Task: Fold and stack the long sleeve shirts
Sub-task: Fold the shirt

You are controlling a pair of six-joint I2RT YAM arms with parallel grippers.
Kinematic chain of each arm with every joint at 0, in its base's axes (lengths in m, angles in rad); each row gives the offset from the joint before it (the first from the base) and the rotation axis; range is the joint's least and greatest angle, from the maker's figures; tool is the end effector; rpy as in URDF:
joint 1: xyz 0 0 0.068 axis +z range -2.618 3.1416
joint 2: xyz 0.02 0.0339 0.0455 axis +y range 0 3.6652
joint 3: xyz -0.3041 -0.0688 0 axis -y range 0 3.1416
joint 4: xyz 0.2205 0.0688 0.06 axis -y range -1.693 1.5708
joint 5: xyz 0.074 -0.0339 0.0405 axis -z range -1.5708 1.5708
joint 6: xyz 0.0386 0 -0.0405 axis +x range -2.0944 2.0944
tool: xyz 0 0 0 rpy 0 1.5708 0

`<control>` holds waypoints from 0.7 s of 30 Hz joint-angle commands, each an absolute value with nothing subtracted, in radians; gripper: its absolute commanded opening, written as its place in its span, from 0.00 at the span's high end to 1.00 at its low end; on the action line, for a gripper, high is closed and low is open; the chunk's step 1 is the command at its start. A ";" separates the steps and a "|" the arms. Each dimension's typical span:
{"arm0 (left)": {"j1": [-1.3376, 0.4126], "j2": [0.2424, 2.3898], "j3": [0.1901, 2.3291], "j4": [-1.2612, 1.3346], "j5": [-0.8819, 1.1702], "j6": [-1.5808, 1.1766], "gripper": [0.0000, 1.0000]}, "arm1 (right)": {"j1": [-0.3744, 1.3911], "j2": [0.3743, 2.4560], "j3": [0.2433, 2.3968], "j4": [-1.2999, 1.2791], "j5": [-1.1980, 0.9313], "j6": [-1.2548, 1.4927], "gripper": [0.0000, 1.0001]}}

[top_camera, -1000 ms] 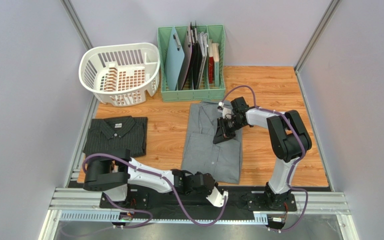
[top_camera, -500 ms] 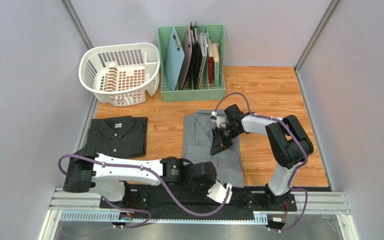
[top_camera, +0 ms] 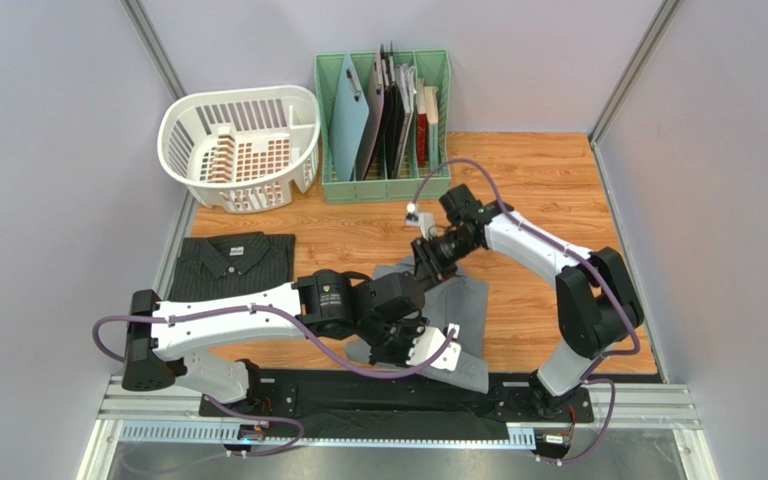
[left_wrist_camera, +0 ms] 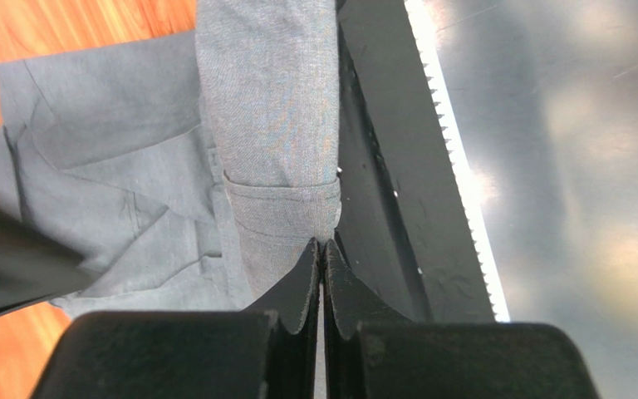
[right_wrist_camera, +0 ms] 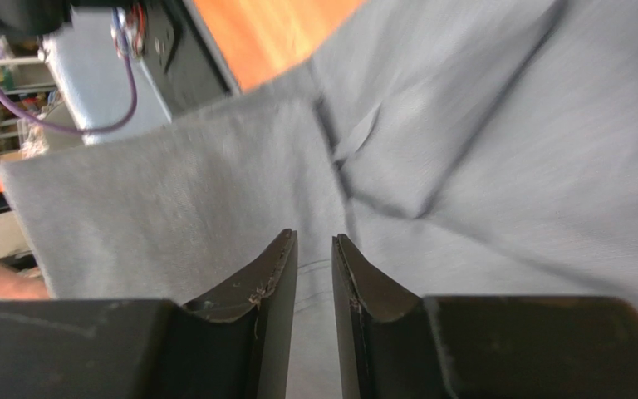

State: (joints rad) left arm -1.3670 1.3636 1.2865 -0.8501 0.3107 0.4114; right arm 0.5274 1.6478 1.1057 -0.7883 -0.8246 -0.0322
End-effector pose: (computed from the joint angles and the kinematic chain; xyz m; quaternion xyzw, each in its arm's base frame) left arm 0.0387 -0.2456 0.3653 0.7587 0.5525 -0.2740 0.2100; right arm 0.2338 0.1690 0.2570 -0.2974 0.8609 0.4126 0.0090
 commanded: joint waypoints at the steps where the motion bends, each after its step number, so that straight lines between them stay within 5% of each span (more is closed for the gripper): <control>1: -1.273 1.397 1.350 -0.931 0.446 0.431 1.00 | 0.424 1.736 1.316 -0.850 -0.799 -0.163 0.72; 11: -1.082 1.592 1.517 -1.020 0.567 0.616 1.00 | 0.301 2.023 1.557 -0.857 -0.614 -0.229 0.73; 21: -0.925 1.850 1.782 -1.120 0.632 0.804 1.00 | 0.302 2.143 1.586 -0.925 -0.667 -0.293 0.77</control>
